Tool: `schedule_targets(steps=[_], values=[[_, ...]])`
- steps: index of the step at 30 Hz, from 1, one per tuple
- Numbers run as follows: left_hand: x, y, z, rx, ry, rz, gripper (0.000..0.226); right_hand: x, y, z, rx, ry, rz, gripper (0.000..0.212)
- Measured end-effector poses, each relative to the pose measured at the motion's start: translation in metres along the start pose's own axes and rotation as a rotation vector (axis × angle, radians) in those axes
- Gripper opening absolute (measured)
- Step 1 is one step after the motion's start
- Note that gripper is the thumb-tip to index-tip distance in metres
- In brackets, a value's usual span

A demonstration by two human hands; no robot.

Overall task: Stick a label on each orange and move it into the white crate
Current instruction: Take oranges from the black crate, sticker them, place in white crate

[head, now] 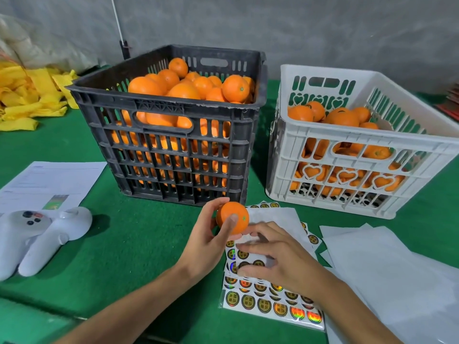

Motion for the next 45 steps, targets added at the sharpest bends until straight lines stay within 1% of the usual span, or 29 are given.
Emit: schedule_targets(steps=[3,7,10,14,18,22,24,26,27,29,30,31,32,34,35,36,38,41,43,45], values=[[0.001,0.000,0.000,-0.004,0.004,0.002,0.052,0.001,-0.001,-0.001,-0.023,0.006,-0.014,0.047],[0.001,0.000,0.000,-0.009,0.007,-0.001,0.055,0.000,-0.001,-0.002,-0.101,-0.096,-0.062,0.030],[0.001,-0.001,-0.001,-0.003,0.009,-0.007,0.055,-0.001,-0.002,-0.003,-0.148,-0.227,-0.116,0.020],[0.000,-0.001,-0.001,0.001,0.004,-0.013,0.053,-0.004,-0.005,-0.002,-0.108,-0.441,-0.211,0.009],[-0.001,-0.002,-0.002,0.007,-0.004,-0.010,0.048,-0.005,-0.009,0.001,-0.064,-0.565,-0.272,0.007],[-0.002,-0.001,-0.002,0.017,-0.004,-0.007,0.050,-0.003,-0.010,0.005,-0.103,-0.688,-0.297,0.012],[-0.002,-0.001,-0.002,0.022,0.007,0.003,0.052,-0.006,-0.010,0.004,-0.154,-0.741,-0.347,0.012],[-0.001,-0.002,-0.002,0.026,0.027,0.015,0.049,-0.011,-0.010,0.003,-0.235,-0.799,-0.425,0.010],[-0.001,-0.002,-0.002,0.027,0.033,0.021,0.046,-0.015,-0.009,0.001,-0.281,-0.886,-0.454,0.010],[-0.001,-0.002,-0.001,0.022,0.045,0.030,0.042,-0.022,-0.008,-0.001,-0.423,-1.140,-0.499,0.013],[-0.001,-0.002,-0.001,0.020,0.046,0.027,0.041,-0.024,-0.007,-0.001,-0.509,-1.177,-0.511,0.013],[-0.003,-0.001,-0.002,0.019,0.040,0.016,0.042,-0.026,-0.005,0.001,-0.600,-1.093,-0.523,0.013],[-0.004,0.000,-0.003,0.020,0.027,0.000,0.044,-0.026,-0.004,0.004,-0.674,-0.934,-0.520,0.012],[-0.009,0.002,-0.008,0.032,-0.003,-0.031,0.051,-0.016,-0.005,0.010,-0.774,-0.622,-0.444,0.012],[-0.011,0.003,-0.012,0.036,-0.008,-0.045,0.053,-0.009,-0.006,0.013,-0.805,-0.531,-0.388,0.014],[-0.013,0.004,-0.014,0.036,-0.006,-0.059,0.054,-0.004,-0.006,0.015,-0.818,-0.507,-0.348,0.015],[-0.021,0.004,-0.016,0.035,-0.002,-0.100,0.054,0.005,-0.005,0.019,-0.802,-0.545,-0.308,0.016],[-0.040,0.000,-0.015,0.033,0.011,-0.160,0.055,0.015,0.002,0.029,-0.707,-0.511,-0.237,0.021],[-0.057,-0.004,-0.017,0.031,0.052,-0.177,0.055,0.025,0.003,0.037,-0.627,-0.430,-0.204,0.037],[-0.079,-0.011,-0.023,0.038,0.056,-0.202,0.053,0.035,0.001,0.046,-0.581,-0.240,-0.211,0.060]])
Point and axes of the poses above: each hand's wrist, its own y-axis away from the middle knuckle, its own z-axis out of the back of the hand, x = y × z, the point moved 4 cm from there along -y, towards the middle knuckle, and after that the axes turned 4 degrees about y, right-handed, at the moved point
